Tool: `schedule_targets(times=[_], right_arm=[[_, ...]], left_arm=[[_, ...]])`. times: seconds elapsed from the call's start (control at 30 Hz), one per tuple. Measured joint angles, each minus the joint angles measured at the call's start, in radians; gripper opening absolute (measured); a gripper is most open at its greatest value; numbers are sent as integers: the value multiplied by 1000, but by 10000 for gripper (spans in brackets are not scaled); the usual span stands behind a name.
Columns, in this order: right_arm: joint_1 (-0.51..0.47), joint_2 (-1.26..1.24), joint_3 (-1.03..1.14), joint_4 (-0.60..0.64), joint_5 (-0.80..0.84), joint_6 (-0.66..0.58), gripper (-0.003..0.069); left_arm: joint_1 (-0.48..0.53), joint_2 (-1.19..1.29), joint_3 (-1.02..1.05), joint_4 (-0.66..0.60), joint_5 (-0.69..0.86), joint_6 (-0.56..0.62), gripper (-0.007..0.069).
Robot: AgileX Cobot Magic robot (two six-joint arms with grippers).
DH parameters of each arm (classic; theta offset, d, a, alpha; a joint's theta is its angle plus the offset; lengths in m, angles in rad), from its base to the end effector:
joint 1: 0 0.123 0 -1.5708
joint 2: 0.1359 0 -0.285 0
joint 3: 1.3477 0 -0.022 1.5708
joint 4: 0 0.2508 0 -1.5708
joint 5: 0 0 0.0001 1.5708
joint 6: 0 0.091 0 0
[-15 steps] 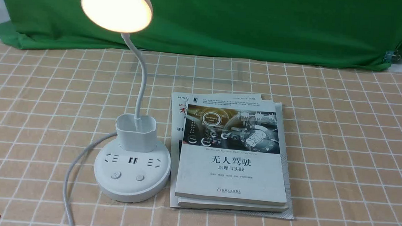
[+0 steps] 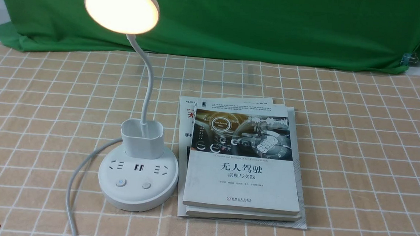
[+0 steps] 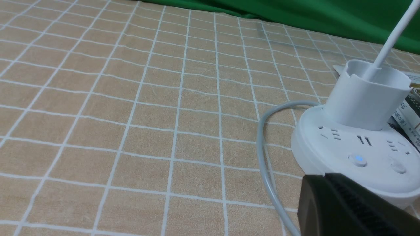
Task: Turn off the desk lamp on the light coffee tablecloth by hand.
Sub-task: 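Press the power button on the round power strip under the lamp with the left gripper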
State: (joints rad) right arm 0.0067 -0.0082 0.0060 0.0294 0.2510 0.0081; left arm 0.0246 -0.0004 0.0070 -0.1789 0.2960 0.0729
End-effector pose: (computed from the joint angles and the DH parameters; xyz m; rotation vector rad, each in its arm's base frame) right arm 0.0549 0.0010 0.1889 0.0205 1.7323 0.0382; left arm 0.0548 -0.0034 0.1845 -0.0722 1.7811 -0.0994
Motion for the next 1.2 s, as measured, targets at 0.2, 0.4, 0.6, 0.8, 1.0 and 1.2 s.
schedule_targets(times=[0.2, 0.4, 0.6, 0.8, 1.0, 1.2], right_arm=[[0, 0, 0, 0, 0, 0, 243], [0, 0, 0, 0, 0, 0, 243], [0, 0, 0, 0, 0, 0, 243], [0, 0, 0, 0, 0, 0, 243], [0, 0, 0, 0, 0, 0, 243], [0, 0, 0, 0, 0, 0, 243]], left_arm=[[0, 0, 0, 8, -3, 0, -3], [0, 0, 0, -265, -98, -15, -3], [0, 0, 0, -657, -256, -36, -3], [0, 2, -9, -658, -322, -32, -3], [0, 191, -233, -464, -55, -32, -3], [0, 626, -481, -226, 361, -6, -2]])
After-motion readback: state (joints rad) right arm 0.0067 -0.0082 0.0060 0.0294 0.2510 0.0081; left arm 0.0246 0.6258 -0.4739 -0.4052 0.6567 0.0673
